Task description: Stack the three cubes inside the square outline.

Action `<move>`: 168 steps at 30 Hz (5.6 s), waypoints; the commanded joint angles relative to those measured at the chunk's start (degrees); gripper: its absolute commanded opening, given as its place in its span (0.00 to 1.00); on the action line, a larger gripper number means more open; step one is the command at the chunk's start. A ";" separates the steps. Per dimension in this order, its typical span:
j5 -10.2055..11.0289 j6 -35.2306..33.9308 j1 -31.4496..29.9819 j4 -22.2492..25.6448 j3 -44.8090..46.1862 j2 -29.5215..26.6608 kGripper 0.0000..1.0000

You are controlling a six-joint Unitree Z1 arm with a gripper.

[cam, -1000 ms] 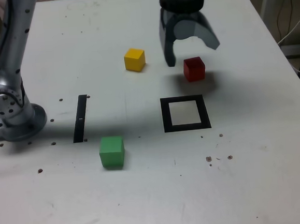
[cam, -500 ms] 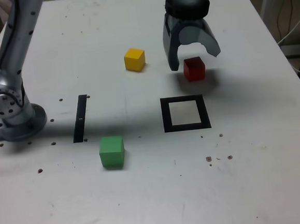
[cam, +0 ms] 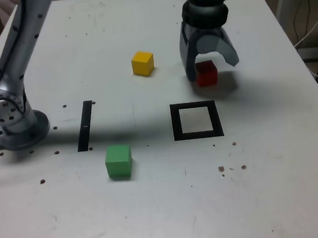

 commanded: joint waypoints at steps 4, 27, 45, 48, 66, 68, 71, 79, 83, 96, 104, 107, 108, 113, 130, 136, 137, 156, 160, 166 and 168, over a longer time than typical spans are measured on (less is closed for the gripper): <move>-0.09 0.42 0.24 0.05 -0.56 1.03 0.75; 0.06 0.43 0.40 -0.98 -0.13 1.53 0.33; 0.46 0.24 -1.78 1.19 2.03 -3.89 0.33; 0.50 -0.01 -2.70 1.54 2.57 -6.15 0.33; -0.81 -4.92 -7.27 1.20 7.96 -11.48 0.24; -0.53 -6.90 -8.89 1.78 8.74 -11.89 0.24; 0.93 -10.09 -11.63 2.18 9.73 -12.86 0.24; 1.49 -12.36 -14.95 0.91 9.92 -13.18 0.24; 0.66 -13.06 -15.71 -0.03 10.10 -12.10 0.24; -2.62 -13.39 -15.86 -0.23 10.92 -9.49 0.24; -3.81 -13.91 -16.46 -2.90 12.05 -9.38 0.24; -3.77 -14.49 -16.71 -4.33 12.48 -9.04 0.24; -3.65 -14.59 -16.73 -4.64 12.55 -8.88 0.24; -3.12 -14.77 -16.74 -5.04 12.93 -8.08 0.24; -3.60 -15.09 -16.74 -3.70 13.17 -7.24 0.66; -3.47 -14.59 -16.74 -3.88 13.00 -7.02 0.88; -3.45 -14.56 -16.74 -3.93 13.06 -7.03 0.90; -0.05 -16.97 -16.73 -2.51 13.93 -13.07 0.99; 1.30 -16.29 -15.97 -2.46 15.42 -16.48 0.99; 1.60 -10.15 -11.92 -1.94 18.00 -20.51 1.00; 1.74 -6.94 -10.15 -1.91 18.98 -21.24 1.00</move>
